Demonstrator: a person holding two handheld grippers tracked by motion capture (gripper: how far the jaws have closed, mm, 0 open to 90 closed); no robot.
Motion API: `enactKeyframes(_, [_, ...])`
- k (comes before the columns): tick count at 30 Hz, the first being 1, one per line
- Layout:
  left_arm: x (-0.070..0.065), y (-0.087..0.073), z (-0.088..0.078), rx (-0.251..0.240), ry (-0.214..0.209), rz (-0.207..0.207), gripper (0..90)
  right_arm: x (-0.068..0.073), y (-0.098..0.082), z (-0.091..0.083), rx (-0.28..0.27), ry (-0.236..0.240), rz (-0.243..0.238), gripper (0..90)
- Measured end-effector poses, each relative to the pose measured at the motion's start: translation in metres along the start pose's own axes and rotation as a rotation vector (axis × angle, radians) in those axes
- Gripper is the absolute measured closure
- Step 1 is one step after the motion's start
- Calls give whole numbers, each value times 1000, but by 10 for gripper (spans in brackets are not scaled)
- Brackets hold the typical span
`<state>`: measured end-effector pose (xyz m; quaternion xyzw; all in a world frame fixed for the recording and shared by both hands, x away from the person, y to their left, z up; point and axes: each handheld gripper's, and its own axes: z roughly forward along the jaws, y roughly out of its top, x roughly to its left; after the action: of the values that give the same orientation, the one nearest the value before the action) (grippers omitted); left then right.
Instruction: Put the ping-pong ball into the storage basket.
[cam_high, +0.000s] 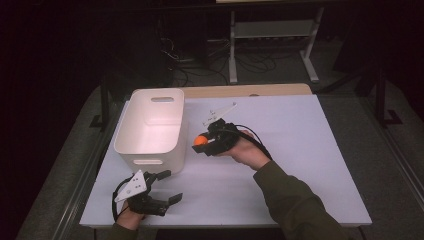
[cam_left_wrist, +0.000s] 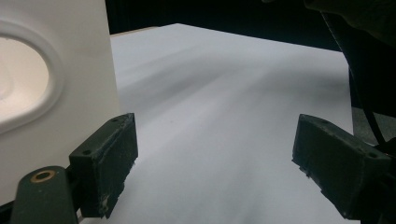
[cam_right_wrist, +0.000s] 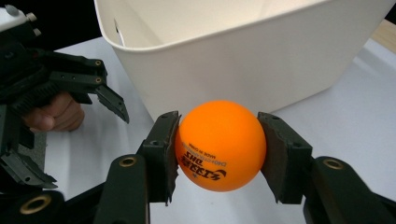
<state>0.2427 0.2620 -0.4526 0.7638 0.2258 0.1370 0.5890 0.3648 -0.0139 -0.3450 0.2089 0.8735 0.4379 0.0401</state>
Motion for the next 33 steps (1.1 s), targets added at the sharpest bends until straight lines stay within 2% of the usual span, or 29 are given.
enactKeyframes(33, [0, 0, 0, 0, 0, 1, 140, 0, 37, -20, -44, -3, -41, 498])
